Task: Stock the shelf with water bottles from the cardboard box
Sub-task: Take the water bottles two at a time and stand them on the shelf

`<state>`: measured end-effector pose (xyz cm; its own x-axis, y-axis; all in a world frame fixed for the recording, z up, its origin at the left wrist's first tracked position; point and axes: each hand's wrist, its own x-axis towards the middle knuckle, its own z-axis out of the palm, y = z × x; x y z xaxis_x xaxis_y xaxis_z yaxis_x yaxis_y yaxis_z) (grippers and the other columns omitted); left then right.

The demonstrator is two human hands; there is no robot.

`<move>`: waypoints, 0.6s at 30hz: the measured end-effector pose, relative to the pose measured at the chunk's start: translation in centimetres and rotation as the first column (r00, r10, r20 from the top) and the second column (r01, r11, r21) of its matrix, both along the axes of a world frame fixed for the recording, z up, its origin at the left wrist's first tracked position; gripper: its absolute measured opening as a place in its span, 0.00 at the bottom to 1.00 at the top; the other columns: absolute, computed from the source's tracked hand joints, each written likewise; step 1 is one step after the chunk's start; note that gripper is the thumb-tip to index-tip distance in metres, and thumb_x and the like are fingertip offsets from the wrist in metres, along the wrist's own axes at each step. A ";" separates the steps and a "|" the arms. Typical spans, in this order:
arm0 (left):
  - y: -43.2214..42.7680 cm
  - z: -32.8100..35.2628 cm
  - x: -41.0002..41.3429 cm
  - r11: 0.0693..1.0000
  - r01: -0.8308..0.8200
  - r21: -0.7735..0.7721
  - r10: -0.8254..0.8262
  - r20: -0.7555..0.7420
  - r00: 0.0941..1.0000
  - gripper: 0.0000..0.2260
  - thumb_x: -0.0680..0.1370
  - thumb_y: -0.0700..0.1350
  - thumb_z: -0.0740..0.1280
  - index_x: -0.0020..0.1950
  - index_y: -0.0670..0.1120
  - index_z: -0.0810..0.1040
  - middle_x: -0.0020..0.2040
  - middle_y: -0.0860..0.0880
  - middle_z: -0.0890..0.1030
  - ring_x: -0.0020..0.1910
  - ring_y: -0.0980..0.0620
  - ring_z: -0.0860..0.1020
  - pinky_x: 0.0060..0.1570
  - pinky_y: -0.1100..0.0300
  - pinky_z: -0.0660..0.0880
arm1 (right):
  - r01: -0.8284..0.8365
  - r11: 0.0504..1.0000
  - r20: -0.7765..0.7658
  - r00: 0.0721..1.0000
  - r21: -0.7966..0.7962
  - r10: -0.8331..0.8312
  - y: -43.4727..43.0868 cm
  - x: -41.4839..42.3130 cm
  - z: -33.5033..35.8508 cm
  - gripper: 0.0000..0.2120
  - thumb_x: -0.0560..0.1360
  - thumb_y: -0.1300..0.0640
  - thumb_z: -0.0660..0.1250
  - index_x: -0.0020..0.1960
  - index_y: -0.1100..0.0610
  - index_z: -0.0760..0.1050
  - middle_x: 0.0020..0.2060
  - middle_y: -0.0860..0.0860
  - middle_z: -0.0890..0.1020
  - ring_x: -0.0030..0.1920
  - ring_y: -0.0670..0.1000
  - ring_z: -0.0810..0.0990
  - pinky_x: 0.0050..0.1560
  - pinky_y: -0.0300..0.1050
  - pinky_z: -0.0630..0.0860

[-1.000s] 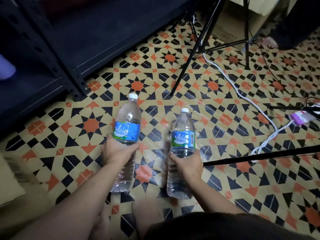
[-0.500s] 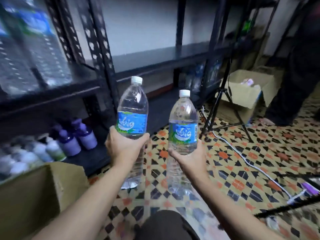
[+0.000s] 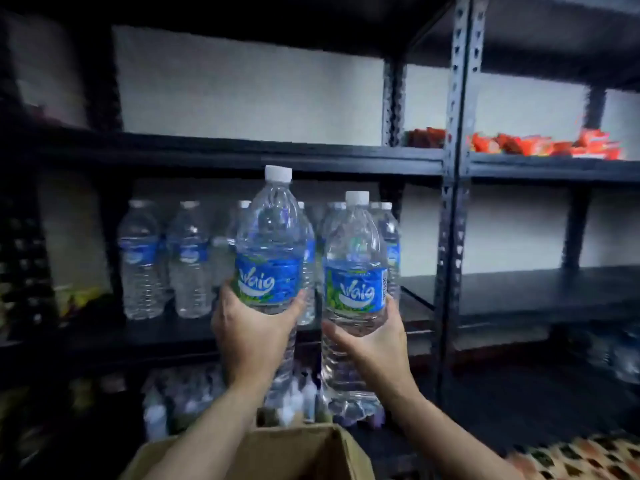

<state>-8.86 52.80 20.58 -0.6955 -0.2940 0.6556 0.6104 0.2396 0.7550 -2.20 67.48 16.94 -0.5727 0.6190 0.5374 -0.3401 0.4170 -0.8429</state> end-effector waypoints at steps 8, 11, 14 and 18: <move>-13.2 0.3 -7.2 0.950 -0.308 0.057 0.307 0.026 0.951 0.33 0.57 0.54 0.83 0.54 0.42 0.75 0.51 0.42 0.81 0.52 0.42 0.79 0.50 0.55 0.73 | -0.277 0.961 -0.035 0.960 0.005 0.277 -12.4 -12.7 0.9 0.31 0.59 0.55 0.85 0.55 0.48 0.71 0.46 0.45 0.85 0.46 0.40 0.83 0.49 0.40 0.78; -16.1 -0.2 -9.5 0.936 -0.348 0.055 0.344 0.075 0.936 0.33 0.58 0.55 0.82 0.55 0.42 0.74 0.51 0.42 0.80 0.54 0.42 0.78 0.51 0.54 0.73 | -0.321 0.947 -0.022 0.947 0.024 0.321 -15.3 -16.6 0.9 0.35 0.57 0.47 0.84 0.58 0.47 0.71 0.47 0.44 0.84 0.49 0.42 0.83 0.54 0.46 0.79; -17.8 -1.0 -12.2 0.932 -0.359 0.052 0.354 0.088 0.931 0.33 0.58 0.55 0.83 0.54 0.43 0.73 0.51 0.43 0.79 0.53 0.42 0.78 0.50 0.54 0.73 | -0.340 0.940 -0.009 0.940 0.033 0.340 -17.3 -20.2 1.0 0.37 0.57 0.44 0.82 0.61 0.47 0.69 0.50 0.43 0.83 0.51 0.42 0.82 0.52 0.42 0.77; -18.3 -1.8 -15.9 0.932 -0.360 0.047 0.354 0.104 0.930 0.34 0.58 0.56 0.82 0.56 0.44 0.73 0.49 0.48 0.78 0.52 0.46 0.77 0.49 0.57 0.71 | -0.318 0.947 0.010 0.948 0.045 0.318 -18.2 -24.7 1.1 0.36 0.60 0.49 0.83 0.63 0.49 0.69 0.50 0.42 0.81 0.50 0.34 0.78 0.46 0.30 0.70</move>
